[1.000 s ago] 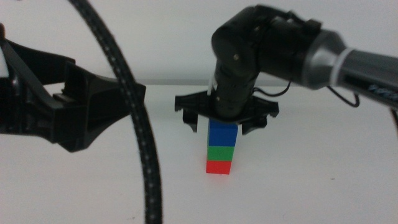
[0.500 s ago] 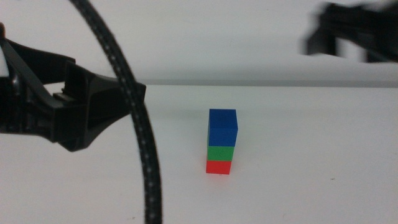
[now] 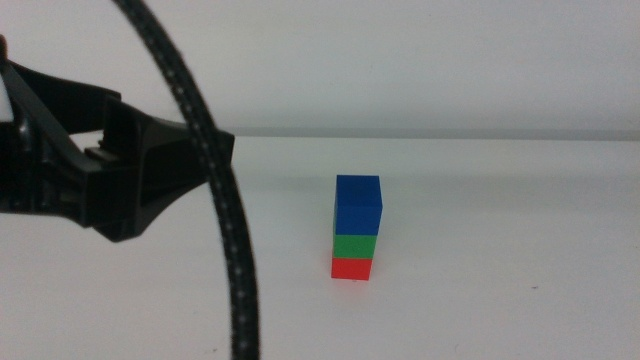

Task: Stack red cubes first, then green, then blue cubes in a specific spot.

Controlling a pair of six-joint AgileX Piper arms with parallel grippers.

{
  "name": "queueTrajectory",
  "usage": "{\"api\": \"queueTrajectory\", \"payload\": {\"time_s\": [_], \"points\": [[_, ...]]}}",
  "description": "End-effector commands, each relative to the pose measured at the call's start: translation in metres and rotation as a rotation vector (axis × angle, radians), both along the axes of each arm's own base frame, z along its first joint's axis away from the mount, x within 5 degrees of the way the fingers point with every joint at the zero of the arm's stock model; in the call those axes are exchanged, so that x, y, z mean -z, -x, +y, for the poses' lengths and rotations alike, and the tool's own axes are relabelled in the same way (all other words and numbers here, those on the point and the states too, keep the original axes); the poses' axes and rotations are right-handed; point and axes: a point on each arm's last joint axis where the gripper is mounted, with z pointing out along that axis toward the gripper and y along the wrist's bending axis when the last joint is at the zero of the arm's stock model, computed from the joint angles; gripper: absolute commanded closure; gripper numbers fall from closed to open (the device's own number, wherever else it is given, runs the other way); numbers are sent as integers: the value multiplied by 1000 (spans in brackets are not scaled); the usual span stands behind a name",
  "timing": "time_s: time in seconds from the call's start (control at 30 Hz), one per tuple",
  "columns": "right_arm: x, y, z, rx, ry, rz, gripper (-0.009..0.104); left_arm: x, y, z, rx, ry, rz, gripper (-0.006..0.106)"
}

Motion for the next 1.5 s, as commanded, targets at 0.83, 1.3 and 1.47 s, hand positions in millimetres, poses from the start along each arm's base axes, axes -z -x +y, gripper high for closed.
{"api": "queueTrajectory", "payload": {"time_s": [0.83,1.3,1.47], "points": [[85,51,-5,59,32,-360,10,87,24,40,-173,-44,-402,7],[152,79,-4,53,27,-395,10,212,67,84,-541,-97,-430,7],[147,79,-5,60,27,-446,10,233,68,87,-592,-118,-402,7]]}}
